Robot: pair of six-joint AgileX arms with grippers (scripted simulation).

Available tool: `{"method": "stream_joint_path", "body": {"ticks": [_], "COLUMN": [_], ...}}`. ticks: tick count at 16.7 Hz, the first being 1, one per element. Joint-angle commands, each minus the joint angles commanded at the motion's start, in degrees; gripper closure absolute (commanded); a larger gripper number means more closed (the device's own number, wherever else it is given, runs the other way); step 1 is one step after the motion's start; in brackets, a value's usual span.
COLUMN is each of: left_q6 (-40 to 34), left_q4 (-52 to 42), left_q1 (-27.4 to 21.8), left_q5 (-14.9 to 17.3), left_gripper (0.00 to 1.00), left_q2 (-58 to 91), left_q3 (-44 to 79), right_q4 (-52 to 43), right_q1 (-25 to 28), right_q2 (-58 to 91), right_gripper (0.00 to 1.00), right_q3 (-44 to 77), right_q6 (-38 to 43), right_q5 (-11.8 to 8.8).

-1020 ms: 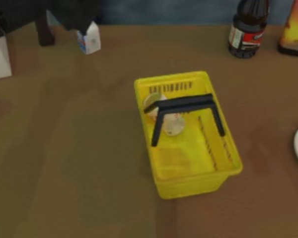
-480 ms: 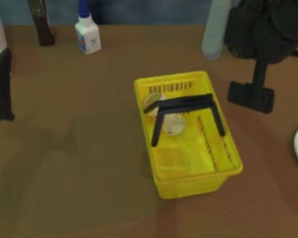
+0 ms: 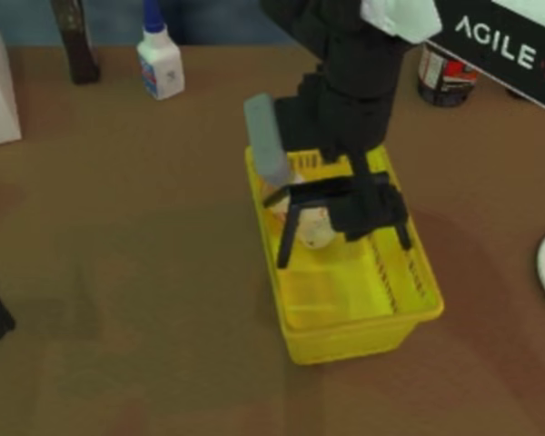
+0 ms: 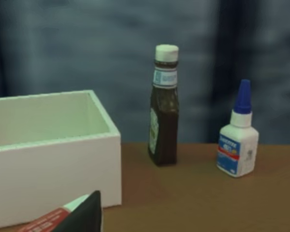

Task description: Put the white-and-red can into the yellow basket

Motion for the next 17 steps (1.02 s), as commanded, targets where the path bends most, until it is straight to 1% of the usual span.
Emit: {"method": "stream_joint_path", "body": {"ticks": [2,8,13,17], "left_q6": [0.55,0.56,0.56,0.56], "left_q4": [-0.88,-0.9,-0.9,-0.9], "left_q1": [0.1,0.1,0.1,0.1], "left_q5": [-1.14,-1.16,-1.16,-1.16], "left_gripper": [0.0,0.0,0.0,0.0], "left_q2": [-1.89,-1.93,-1.93,-1.93], "left_q3": [-1.52,-1.55,-1.55,-1.55], "right_q4": [-1.22,-1.0,3.31,3.7], "right_q1": [0.61,0.42,0.65,0.66], "right_q2": [1.77,1.83,1.25,1.21], "right_gripper": [0.0,0.0,0.0,0.0], "right_q3": [1.6,1.39,-3.47,-3.91], "right_q6": [-0.92,-0.95,-0.92,-0.91], "right_q5": [-0.04,-0.04,-0.05,-0.05]}}
